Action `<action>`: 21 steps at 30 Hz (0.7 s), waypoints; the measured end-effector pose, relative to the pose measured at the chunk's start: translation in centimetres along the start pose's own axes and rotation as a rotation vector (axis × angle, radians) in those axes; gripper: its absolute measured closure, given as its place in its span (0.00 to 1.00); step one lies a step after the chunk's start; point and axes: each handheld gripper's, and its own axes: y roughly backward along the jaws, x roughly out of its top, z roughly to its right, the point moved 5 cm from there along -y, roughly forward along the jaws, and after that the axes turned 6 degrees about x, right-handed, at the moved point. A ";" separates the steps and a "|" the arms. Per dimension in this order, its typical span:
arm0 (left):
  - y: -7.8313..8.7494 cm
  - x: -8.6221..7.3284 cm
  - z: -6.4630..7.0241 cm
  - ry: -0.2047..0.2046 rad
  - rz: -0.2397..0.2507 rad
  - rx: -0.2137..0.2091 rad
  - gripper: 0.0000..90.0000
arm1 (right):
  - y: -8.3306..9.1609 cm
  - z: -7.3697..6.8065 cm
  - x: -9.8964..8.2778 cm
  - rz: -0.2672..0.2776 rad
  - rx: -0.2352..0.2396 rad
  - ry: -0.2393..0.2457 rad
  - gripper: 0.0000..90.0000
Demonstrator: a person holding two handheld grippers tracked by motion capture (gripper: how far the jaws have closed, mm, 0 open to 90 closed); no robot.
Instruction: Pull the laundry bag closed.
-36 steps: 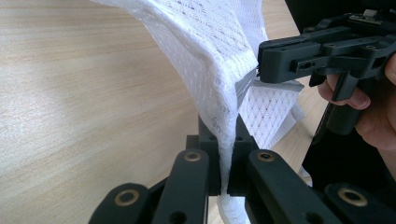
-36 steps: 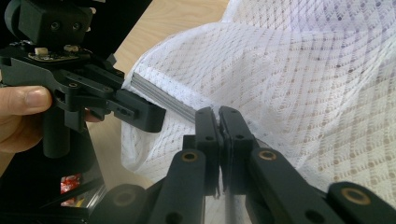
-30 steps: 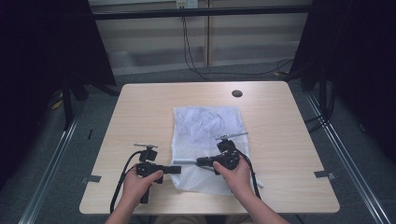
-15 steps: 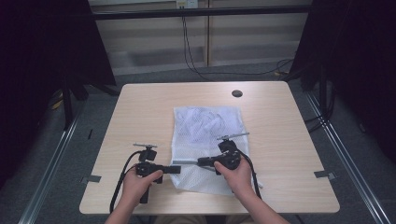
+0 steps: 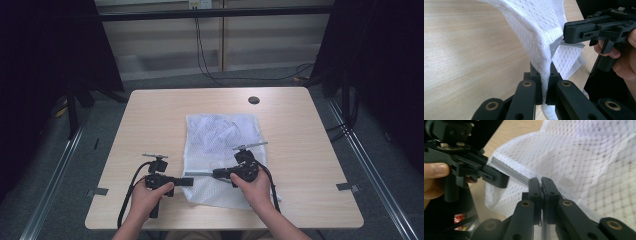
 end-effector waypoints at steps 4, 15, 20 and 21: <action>0.1 0.0 -0.1 0.008 0.001 -0.006 0.98 | 0.4 0.4 -0.1 0.005 0.005 -0.014 0.96; 0.0 0.0 -0.1 0.018 0.000 -0.006 0.98 | 0.7 0.5 -0.1 0.006 0.002 -0.009 0.96; 0.1 0.0 0.0 0.015 -0.004 -0.004 0.98 | 0.8 0.7 -0.2 0.010 0.001 -0.019 0.96; 0.0 0.0 0.1 0.016 -0.004 -0.003 0.98 | 0.8 0.7 -0.2 0.008 0.000 -0.016 0.96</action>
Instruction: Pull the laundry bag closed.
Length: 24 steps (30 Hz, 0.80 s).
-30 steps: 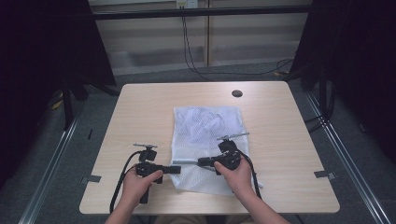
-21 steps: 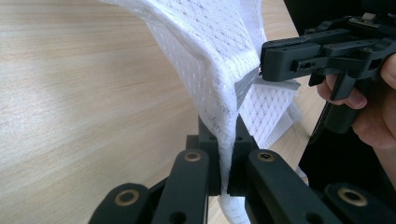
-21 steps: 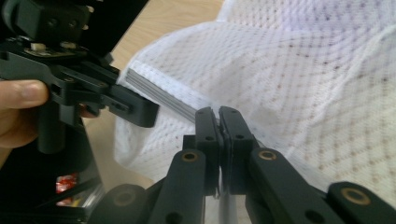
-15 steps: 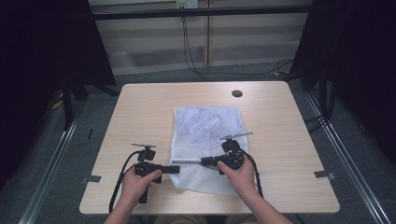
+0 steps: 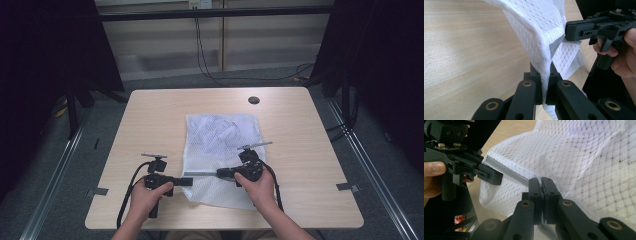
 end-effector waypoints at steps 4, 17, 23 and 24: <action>0.0 0.0 -0.1 0.000 -0.004 -0.002 0.98 | 0.1 0.1 0.0 -0.004 0.001 0.003 0.96; 0.0 0.0 -0.2 -0.001 -0.011 0.000 0.98 | 0.9 0.4 -0.3 0.001 -0.008 -0.004 0.96; -0.1 0.0 0.0 0.018 -0.006 -0.006 0.98 | 0.9 0.4 -0.3 0.000 -0.007 -0.001 0.96; -0.1 0.0 0.0 0.018 -0.006 -0.005 0.98 | 0.9 0.4 -0.3 0.000 -0.007 -0.001 0.96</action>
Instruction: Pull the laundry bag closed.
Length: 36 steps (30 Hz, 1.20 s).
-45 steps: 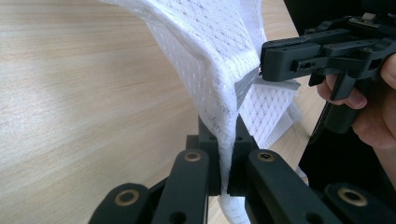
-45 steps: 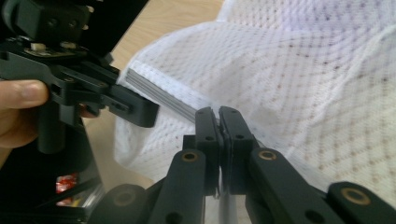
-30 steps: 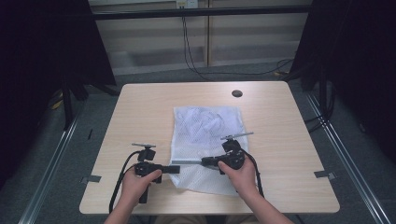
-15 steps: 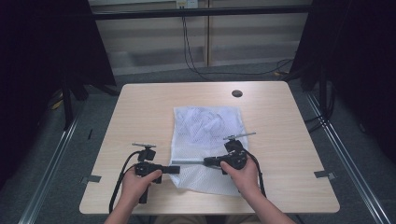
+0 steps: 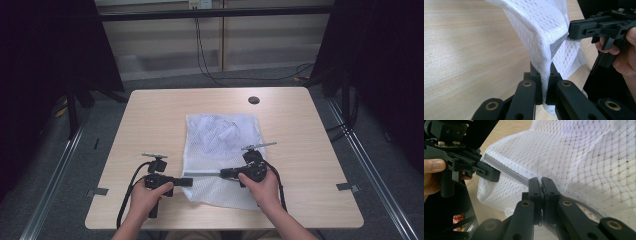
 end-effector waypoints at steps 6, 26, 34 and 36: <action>0.0 0.0 0.0 0.000 -0.001 0.001 0.98 | 0.0 0.0 0.0 -0.001 0.001 0.000 0.96; 0.3 0.0 -0.3 0.004 0.000 0.007 0.98 | 0.8 0.6 -0.1 0.004 -0.011 -0.010 0.96; 0.3 0.0 -0.3 -0.005 -0.005 0.006 0.98 | 0.9 0.6 -0.2 0.006 -0.011 -0.006 0.96; 0.3 0.0 -0.3 -0.005 -0.006 0.004 0.98 | 1.0 0.6 -0.2 0.005 -0.010 -0.005 0.96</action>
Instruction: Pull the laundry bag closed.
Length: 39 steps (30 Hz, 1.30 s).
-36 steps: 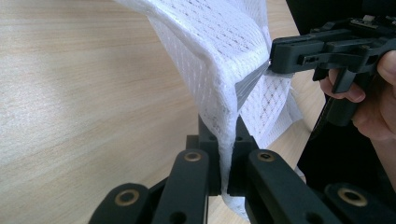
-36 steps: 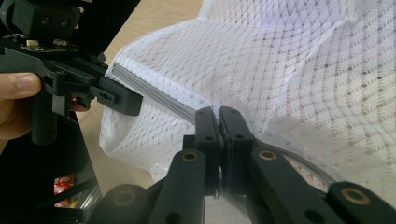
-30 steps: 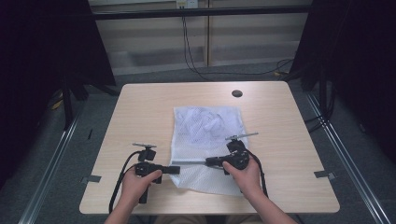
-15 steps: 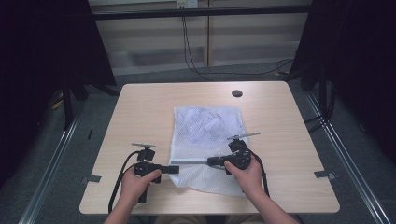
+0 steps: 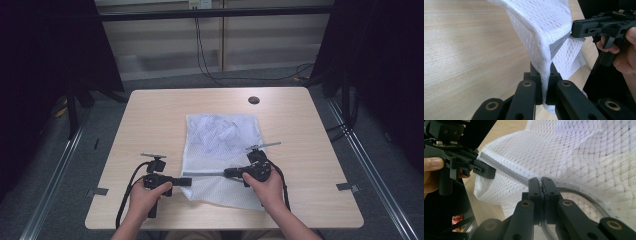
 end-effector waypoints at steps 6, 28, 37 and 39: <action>0.1 0.0 -0.1 -0.005 0.006 -0.001 0.98 | 0.2 0.1 0.0 0.001 -0.004 -0.006 0.96; 0.4 0.0 -0.3 0.011 0.006 -0.002 0.98 | 1.5 1.1 -0.2 0.013 -0.024 -0.023 0.96; 0.5 0.0 -0.4 0.024 0.006 0.001 0.98 | 1.9 1.3 -0.2 0.016 -0.035 -0.017 0.96; 0.4 0.0 -0.2 0.025 0.008 -0.005 0.98 | 2.0 1.3 -0.3 0.014 -0.033 -0.019 0.96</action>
